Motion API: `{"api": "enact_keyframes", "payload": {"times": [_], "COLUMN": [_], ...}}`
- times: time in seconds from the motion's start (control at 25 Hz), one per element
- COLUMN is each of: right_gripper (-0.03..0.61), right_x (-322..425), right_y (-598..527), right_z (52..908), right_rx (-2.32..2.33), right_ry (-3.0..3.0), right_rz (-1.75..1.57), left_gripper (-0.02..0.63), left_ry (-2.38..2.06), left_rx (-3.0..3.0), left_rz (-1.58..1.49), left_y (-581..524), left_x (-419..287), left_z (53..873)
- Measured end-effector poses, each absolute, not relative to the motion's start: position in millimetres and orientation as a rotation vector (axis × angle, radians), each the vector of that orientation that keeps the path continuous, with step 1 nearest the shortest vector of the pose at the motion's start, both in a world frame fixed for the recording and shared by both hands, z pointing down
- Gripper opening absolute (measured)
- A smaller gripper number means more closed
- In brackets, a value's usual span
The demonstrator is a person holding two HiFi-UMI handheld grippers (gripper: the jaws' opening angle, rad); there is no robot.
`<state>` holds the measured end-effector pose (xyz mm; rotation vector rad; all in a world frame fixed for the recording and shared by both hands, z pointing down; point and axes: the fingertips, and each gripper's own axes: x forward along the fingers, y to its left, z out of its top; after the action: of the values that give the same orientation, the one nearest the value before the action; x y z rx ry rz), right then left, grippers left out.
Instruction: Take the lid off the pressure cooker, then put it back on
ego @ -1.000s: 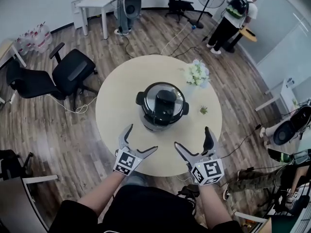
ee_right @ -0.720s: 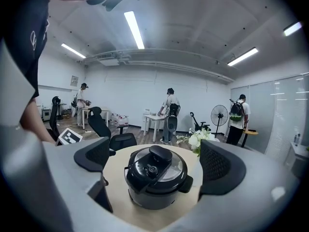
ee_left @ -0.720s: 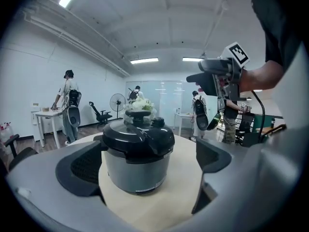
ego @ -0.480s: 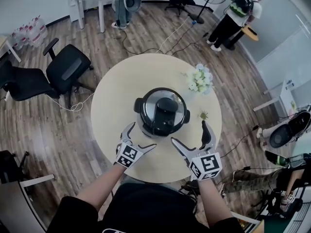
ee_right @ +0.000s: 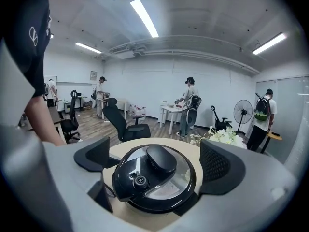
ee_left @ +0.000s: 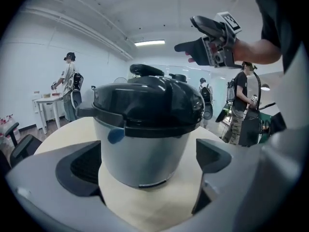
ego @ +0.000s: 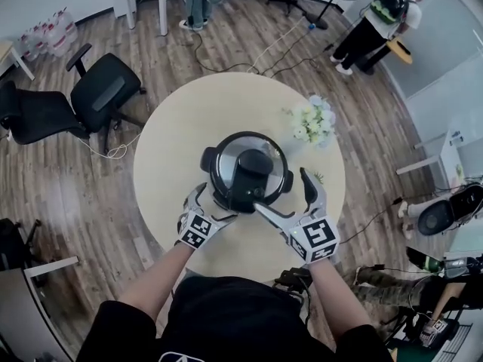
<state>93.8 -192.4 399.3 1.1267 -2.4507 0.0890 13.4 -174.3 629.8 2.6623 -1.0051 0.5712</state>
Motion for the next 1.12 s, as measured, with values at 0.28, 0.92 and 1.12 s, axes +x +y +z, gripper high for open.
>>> {"api": "enact_keyframes", "payload": {"times": [0.28,0.92,1.12], "right_gripper": [0.595,0.495,0.363], "right_x": [76.9,37.4,34.0], "right_y": [-219.2,-252.6,-254.3], "right_z": [427.8,522.3,519.8], "right_rx": [0.888,0.141,0.056], "right_ry": [-2.417,-2.028,-1.993], "right_rz": [0.096,0.095,0.109], "left_gripper": [0.591,0.591,0.591], "left_ry": [-1.048,-1.117,-1.114], "left_rx": [2.686,2.707,2.706], "left_rz": [0.6,0.638,0.639], "left_y": [-181.7,-186.6,-185.1], "left_x": [19.1,18.1,18.0], "left_z": [643.0,651.1,651.1]}}
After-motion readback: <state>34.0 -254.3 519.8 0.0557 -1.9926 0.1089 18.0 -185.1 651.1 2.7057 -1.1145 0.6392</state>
